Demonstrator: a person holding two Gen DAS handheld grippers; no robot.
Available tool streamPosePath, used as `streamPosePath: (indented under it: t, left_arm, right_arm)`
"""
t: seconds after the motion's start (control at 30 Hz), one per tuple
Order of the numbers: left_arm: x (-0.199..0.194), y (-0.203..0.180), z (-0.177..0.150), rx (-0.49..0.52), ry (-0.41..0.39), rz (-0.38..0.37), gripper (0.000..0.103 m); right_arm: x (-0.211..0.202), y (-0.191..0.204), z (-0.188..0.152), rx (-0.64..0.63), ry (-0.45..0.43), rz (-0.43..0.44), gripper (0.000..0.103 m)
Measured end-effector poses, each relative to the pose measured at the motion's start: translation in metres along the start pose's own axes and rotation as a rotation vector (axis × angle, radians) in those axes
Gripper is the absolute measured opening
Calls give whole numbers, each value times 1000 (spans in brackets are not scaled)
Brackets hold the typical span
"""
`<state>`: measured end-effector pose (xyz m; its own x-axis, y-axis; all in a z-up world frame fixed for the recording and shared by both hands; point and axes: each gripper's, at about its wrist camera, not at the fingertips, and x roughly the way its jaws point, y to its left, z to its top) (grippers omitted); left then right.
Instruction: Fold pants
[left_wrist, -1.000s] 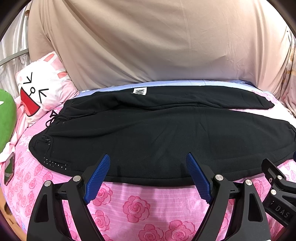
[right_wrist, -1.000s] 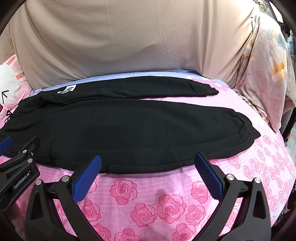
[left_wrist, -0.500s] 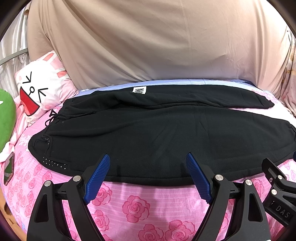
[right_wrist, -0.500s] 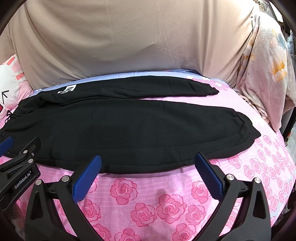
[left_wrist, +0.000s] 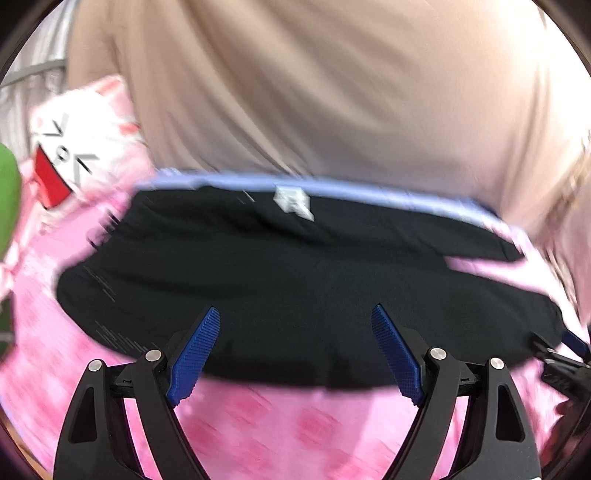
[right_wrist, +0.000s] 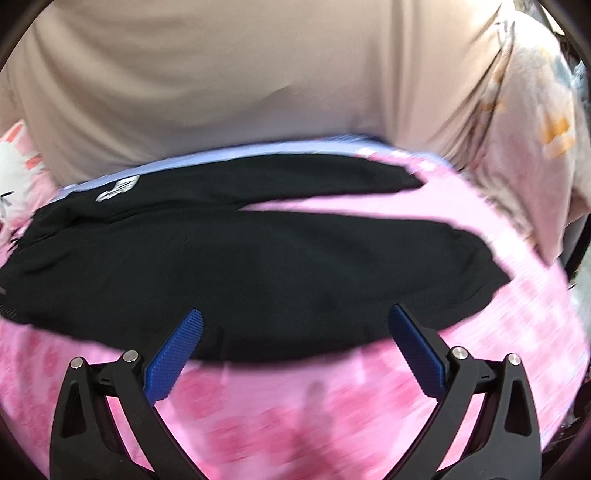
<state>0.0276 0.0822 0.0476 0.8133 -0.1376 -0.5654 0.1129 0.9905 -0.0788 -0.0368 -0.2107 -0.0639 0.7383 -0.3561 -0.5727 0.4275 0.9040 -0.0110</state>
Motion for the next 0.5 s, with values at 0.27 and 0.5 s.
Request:
streamPosePath:
  t: [0.27,0.5]
  left_arm:
    - [88,133,118,-84,42,216,82]
    - [211,244,170,-320,221,268,82]
  right_arm:
    - [73,-97,91,69,47,-10,98]
    - [173,-139,156,73,154,-15,98]
